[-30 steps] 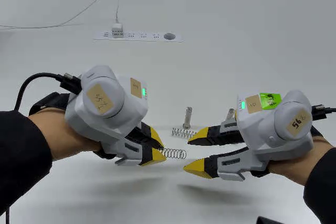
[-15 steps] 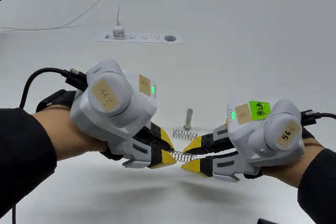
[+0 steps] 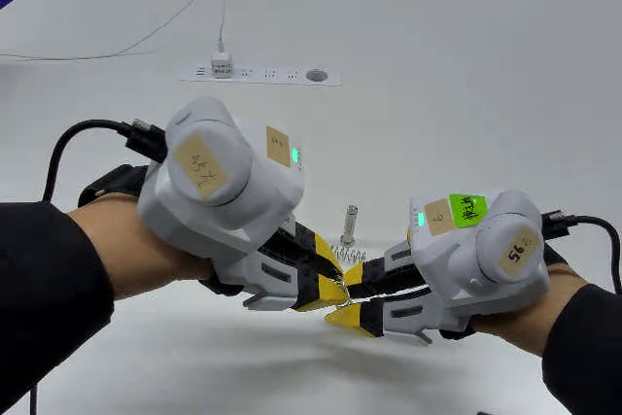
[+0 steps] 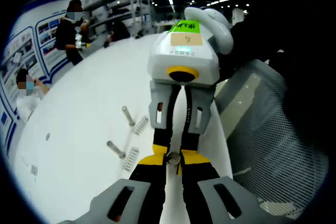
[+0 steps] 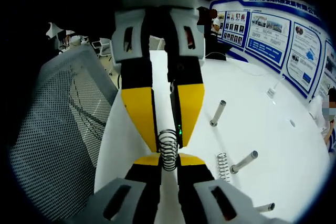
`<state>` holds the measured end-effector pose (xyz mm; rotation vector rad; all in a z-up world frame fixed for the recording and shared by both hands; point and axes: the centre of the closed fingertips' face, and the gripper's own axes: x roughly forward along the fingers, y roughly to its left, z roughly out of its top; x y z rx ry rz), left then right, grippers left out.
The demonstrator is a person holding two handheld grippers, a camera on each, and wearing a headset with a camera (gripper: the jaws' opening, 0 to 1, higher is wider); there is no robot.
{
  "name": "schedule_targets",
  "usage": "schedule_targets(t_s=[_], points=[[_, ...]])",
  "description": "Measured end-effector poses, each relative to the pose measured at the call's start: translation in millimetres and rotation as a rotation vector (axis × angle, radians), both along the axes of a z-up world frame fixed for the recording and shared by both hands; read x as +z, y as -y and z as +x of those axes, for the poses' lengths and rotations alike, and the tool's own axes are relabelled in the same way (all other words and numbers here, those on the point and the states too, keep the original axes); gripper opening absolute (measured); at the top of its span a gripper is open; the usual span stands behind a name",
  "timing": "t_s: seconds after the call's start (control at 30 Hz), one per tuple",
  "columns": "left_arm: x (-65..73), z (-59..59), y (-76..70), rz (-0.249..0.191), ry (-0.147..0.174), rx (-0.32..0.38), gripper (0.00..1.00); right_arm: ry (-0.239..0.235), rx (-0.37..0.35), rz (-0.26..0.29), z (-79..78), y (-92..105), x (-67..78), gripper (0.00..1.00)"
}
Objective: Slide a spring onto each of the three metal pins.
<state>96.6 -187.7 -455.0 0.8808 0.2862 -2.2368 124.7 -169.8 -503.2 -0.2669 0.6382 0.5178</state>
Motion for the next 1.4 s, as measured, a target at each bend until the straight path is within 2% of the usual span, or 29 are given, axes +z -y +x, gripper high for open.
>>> schedule_targets(t_s=[0.17, 0.37, 0.43, 0.8, 1.13, 1.4], points=[[2.6, -3.3, 0.2, -0.004, -0.017, -0.003, 0.10, 0.008, 0.014, 0.032, 3.6, -10.2, 3.8, 0.13], [0.1, -1.0, -1.8, 0.002, -0.011, 0.002, 0.10, -0.002, 0.002, 0.035, 2.5, -9.2, 1.5, 0.13], [-1.1, 2.8, -2.0, 0.001, -0.001, 0.009, 0.10, 0.001, -0.007, 0.042, 2.9, -8.0, 2.9, 0.15], [1.9, 23.8, -3.0, -0.002, -0.020, 0.065, 0.10, 0.001, -0.053, 0.076, -1.4, -1.2, 8.9, 0.23], [10.4, 46.1, 1.5, -0.036, -0.027, 0.132, 0.10, 0.037, -0.125, 0.097, -10.9, 11.6, 24.3, 0.32], [16.5, 71.0, 7.0, -0.061, -0.061, 0.211, 0.10, 0.047, -0.185, 0.115, -18.8, 25.1, 27.1, 0.37]])
